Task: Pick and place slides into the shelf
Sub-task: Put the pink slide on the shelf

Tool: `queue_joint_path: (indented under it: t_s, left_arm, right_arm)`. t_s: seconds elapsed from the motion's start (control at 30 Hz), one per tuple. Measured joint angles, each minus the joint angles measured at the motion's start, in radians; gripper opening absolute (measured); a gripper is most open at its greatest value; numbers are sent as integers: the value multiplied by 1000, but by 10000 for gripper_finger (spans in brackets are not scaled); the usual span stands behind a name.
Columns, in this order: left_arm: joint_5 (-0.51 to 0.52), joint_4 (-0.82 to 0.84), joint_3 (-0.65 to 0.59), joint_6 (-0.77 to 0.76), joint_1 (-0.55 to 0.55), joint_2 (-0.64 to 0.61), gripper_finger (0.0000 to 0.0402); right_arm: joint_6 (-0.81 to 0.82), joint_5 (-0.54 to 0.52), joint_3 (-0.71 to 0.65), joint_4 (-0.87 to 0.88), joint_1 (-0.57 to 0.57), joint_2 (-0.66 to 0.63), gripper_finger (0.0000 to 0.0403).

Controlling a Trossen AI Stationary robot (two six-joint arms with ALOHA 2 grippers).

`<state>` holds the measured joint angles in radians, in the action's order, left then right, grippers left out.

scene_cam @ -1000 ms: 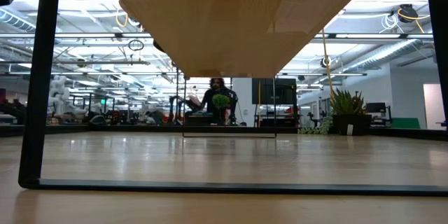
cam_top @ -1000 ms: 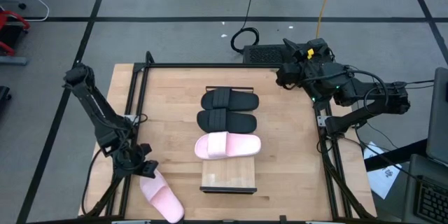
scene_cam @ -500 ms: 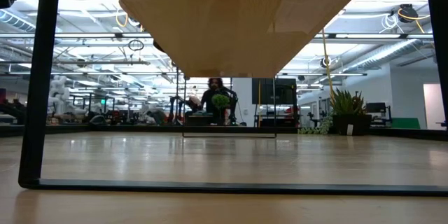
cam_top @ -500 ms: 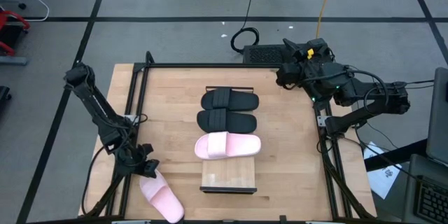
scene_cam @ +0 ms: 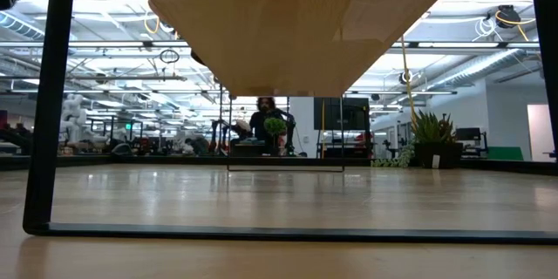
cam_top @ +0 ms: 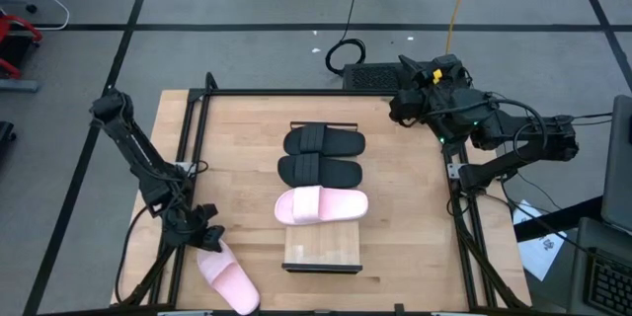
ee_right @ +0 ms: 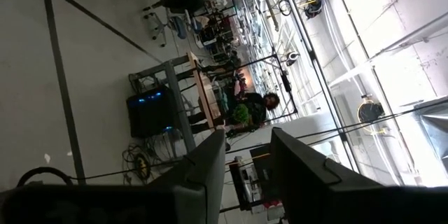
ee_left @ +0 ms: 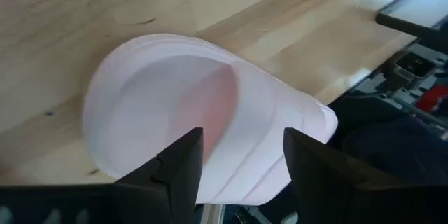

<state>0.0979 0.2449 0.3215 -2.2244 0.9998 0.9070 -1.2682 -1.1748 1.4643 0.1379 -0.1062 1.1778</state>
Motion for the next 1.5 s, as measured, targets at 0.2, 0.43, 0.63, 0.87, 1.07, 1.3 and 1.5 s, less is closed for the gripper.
queue_joint_path:
  t_s: [0.2,0.43,0.63,0.87,1.07,1.3,1.5]
  left_arm:
    - [76,-91,-1,6,-5,8,198]
    - [49,-80,-1,8,-4,35,198]
    - [60,-95,-1,19,-13,54,198]
    - [59,-98,0,53,-37,87,198]
    - [53,-172,0,96,-53,112,198]
    - [9,-209,0,110,-57,150,197]
    - [6,-265,0,129,-57,198,197]
  right_arm:
    - [0,1,0,3,0,0,107]
    - [18,26,0,10,0,0,107]
    - [19,28,0,13,0,0,107]
    - [19,29,0,13,0,0,107]
    - [19,27,0,13,0,0,107]
    - [31,27,0,13,0,0,107]
    - [31,24,0,13,0,0,107]
